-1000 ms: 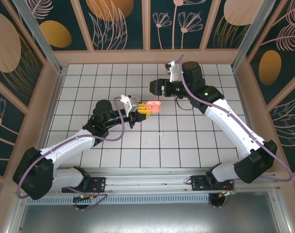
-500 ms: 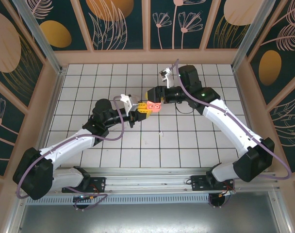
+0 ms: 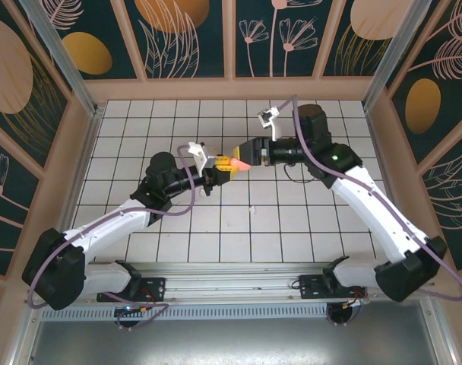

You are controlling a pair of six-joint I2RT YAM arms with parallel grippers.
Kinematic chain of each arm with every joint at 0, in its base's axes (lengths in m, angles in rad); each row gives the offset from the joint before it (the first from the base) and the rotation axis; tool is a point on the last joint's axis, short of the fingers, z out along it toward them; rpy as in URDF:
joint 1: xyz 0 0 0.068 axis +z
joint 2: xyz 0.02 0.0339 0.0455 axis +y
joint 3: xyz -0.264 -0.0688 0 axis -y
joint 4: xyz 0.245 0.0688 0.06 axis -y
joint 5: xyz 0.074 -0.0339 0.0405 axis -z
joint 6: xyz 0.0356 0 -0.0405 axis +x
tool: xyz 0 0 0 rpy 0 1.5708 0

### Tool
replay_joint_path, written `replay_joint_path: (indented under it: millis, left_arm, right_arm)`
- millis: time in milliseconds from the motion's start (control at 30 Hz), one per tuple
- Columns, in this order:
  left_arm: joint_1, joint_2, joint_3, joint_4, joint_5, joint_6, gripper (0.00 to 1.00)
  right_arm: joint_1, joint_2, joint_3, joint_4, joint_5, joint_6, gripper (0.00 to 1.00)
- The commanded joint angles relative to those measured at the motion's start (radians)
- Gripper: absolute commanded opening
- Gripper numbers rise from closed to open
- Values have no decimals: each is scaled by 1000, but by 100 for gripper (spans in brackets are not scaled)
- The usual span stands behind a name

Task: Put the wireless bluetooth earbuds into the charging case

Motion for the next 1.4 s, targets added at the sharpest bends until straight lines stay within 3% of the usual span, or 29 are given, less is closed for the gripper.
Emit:
replay_joint_path:
  millis: [0,167,333,433,567,667,933,1200,1367]
  left_arm:
    - [9,12,-2,17,-14,-54,0]
    - [15,59,36,-22,-36,-92,0]
    - [16,210,154,-46,-27,-195,0]
    - [17,349,317,-113,-27,-287,0]
    - [17,603,599,-344,-23,-353,0]
    - [16,747,725,-380,-50,-420,0]
    - [15,1051,1008,-484,-141,-495,1]
    - [16,1166,1123,-596,-251,-467,11]
    - [16,1150,1129,-651,-309,-405,27]
  right_arm:
    - [1,-99,-36,69,-9,-56,61]
    - [-6,-188,-89,74,241,-42,66]
    - [-141,-235,-218,73,452,64,70]
    - [-240,-229,-300,81,423,116,70]
    - [-365,-221,-410,143,330,152,69]
    - [-431,-216,-470,174,322,159,69]
    - [-492,-166,-594,272,300,170,68]
    - [-491,-64,-605,327,256,172,66]
    - [-486,-28,-582,300,312,169,64]
